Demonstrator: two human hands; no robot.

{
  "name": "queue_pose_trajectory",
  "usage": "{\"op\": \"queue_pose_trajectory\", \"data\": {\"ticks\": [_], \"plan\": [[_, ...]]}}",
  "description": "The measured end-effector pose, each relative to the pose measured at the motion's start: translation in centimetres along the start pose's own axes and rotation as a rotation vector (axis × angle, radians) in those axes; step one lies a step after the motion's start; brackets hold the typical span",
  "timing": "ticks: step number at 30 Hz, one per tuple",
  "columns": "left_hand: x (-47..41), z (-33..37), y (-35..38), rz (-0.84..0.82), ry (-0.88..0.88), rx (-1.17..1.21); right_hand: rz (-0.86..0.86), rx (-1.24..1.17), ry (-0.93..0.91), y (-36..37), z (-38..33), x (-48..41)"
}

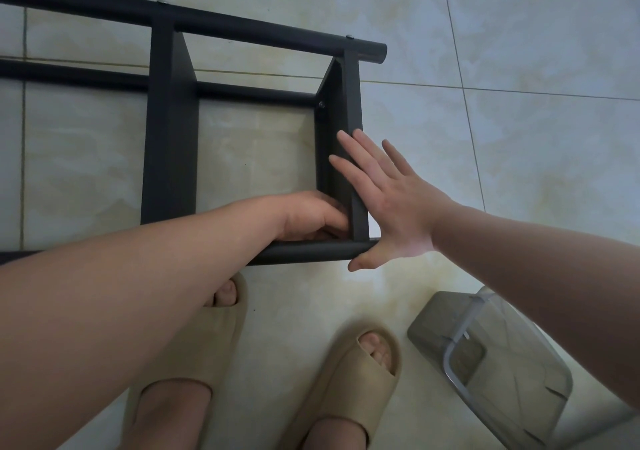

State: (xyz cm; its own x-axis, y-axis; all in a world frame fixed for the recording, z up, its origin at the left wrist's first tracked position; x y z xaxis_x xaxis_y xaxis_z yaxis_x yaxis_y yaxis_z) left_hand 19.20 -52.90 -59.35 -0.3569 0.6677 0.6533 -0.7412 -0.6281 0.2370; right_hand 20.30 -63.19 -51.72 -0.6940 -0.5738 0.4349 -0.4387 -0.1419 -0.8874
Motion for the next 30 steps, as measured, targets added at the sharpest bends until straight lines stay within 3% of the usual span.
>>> {"op": "queue_pose_trajectory", "data": {"ticks": [10,19,23,27,30], "plan": [[-0.22,-0.36,-0.27,0.03,0.007,-0.065,-0.004,-0.002,0.004,0.04,0.09,0.04],[-0.38,-0.43,0.29,-0.095,-0.016,0.159,-0.005,-0.001,0.006,0.08,0.06,0.01],[0.11,-0.84,0.61,-0.12,-0.103,0.042,-0.004,0.0,0.005,0.08,0.01,0.03],[0.0,-0.28,0.1,-0.018,-0.027,0.018,-0.003,0.001,0.007,-0.01,0.06,0.04],[-0.13,-0.27,0.11,-0.035,0.002,0.059,0.0,-0.003,0.006,0.06,0.05,0.08]]}}
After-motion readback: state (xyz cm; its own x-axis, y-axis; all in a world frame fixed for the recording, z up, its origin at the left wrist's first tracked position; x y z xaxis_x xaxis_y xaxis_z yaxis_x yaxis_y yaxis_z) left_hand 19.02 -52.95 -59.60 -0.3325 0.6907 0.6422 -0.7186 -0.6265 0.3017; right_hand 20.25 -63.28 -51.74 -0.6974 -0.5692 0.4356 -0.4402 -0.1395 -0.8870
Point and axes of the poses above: each hand's wrist, its own x-axis away from the middle knuckle, its own y-axis out of the palm, z = x × y, the point moved 6 cm from there along -x, towards the middle knuckle, and after that the axes turned 6 degrees about -x, right-handed, at the moved point
